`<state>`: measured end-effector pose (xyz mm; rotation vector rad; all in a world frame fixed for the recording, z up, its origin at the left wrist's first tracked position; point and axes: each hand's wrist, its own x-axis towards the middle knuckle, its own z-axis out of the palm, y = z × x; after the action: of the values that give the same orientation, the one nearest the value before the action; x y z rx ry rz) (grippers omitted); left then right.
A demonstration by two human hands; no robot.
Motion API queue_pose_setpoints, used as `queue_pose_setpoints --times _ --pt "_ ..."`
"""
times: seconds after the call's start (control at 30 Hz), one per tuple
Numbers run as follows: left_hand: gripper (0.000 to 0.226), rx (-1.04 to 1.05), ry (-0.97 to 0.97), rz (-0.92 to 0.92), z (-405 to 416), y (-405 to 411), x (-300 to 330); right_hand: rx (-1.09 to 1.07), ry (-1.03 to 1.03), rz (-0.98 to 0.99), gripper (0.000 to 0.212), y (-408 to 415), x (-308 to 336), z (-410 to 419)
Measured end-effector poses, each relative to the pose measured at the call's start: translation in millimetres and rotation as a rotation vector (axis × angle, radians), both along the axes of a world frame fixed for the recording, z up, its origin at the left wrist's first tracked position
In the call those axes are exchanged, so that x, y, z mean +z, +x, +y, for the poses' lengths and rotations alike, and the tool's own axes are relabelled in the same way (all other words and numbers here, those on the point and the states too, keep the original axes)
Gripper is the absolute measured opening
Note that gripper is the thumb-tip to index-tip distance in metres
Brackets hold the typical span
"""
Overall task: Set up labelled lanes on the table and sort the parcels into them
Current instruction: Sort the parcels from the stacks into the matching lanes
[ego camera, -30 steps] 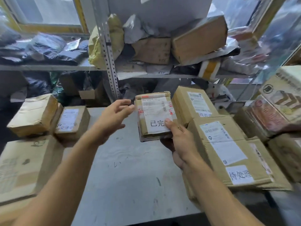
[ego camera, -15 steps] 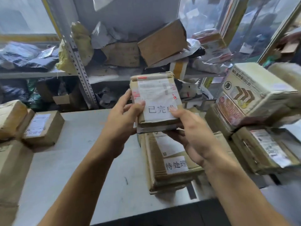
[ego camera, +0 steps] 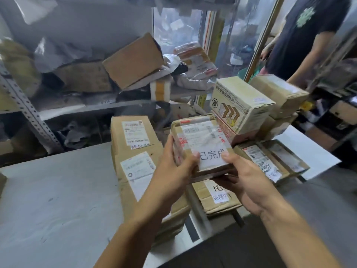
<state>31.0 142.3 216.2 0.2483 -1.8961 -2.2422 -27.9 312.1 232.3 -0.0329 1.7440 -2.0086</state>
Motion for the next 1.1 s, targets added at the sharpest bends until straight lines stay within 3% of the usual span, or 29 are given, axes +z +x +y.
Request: queue_pose_setpoints --times 0.1,0.27,0.5,0.6,0.67,0.9,1.1 --pt "0.049 -0.014 0.015 -0.019 40.5 -18.7 -13.5 0.009 -0.014 -0.019 0.030 -18.3 -10.8 40.4" --pt "0.057 -0.022 0.043 -0.103 111.9 -63.9 -41.8 -0.058 0.008 -0.062 0.028 -64.1 -42.6 114.1" --pt "0.039 -0.045 -0.053 -0.249 187.1 -135.1 -58.9 -0.092 0.096 -0.071 0.023 -140.9 -85.7 190.3" --pt "0.032 0.037 -0.049 -0.312 199.6 -155.2 -63.7 -0.088 0.109 -0.090 0.023 -166.3 -98.8 205.1" --pt "0.039 0.075 -0.065 -0.327 206.2 -165.6 -67.3 -0.101 0.128 -0.096 0.022 -182.0 -106.4 211.3" --pt "0.053 0.069 -0.122 -0.352 224.9 -188.1 -74.9 -0.064 0.186 -0.083 0.023 -219.6 -115.1 222.4" --pt "0.047 0.086 -0.098 -0.359 236.7 -199.8 -80.6 0.047 0.283 -0.018 0.024 -228.4 -120.7 228.8"
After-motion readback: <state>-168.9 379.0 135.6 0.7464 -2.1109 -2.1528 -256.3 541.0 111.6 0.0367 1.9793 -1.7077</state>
